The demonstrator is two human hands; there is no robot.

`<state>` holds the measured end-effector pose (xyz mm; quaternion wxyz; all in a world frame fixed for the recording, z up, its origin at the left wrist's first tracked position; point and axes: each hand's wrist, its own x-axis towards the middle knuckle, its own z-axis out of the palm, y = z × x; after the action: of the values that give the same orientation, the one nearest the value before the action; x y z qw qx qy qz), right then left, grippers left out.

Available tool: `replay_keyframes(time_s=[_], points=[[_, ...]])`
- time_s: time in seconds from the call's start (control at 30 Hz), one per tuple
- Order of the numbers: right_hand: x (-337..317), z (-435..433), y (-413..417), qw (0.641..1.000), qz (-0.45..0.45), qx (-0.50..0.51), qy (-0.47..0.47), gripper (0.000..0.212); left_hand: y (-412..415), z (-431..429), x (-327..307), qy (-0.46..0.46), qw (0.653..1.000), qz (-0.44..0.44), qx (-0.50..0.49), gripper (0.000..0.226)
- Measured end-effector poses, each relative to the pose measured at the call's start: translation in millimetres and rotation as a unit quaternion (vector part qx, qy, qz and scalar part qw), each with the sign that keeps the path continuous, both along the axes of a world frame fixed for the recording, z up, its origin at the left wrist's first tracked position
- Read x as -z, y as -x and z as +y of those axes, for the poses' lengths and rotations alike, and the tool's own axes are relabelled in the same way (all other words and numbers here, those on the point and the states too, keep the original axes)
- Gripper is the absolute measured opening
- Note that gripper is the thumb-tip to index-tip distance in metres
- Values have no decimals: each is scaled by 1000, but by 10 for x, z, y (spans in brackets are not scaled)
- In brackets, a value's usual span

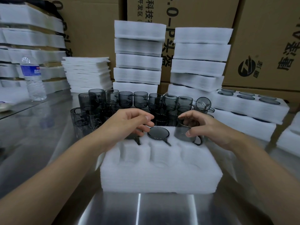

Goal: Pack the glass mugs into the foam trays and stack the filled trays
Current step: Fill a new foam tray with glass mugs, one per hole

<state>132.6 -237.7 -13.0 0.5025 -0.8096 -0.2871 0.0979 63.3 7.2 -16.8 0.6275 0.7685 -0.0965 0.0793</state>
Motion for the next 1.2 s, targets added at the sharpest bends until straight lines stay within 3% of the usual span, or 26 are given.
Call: replay_keyframes(time_s=[0.2,0.7,0.87,1.03,1.2], points=[[3,-21,-4,997,-4,-16,75,51,12,-3,-8,-4,1000,0,-1,16],[56,-57,19,997,19,-22,76,39,5,1,3,-8,1000,-12,-7,15],[72,-63,6,996,20,-25,82,37,-77,80,45,19,993,-78,-84,22],[60,-56,16,995,11,-28,97,42,-177,272,160,-190,945,-119,-237,19],[38,-35,23,995,6,-25,100,33,-253,455,196,-332,898,-75,-280,32]])
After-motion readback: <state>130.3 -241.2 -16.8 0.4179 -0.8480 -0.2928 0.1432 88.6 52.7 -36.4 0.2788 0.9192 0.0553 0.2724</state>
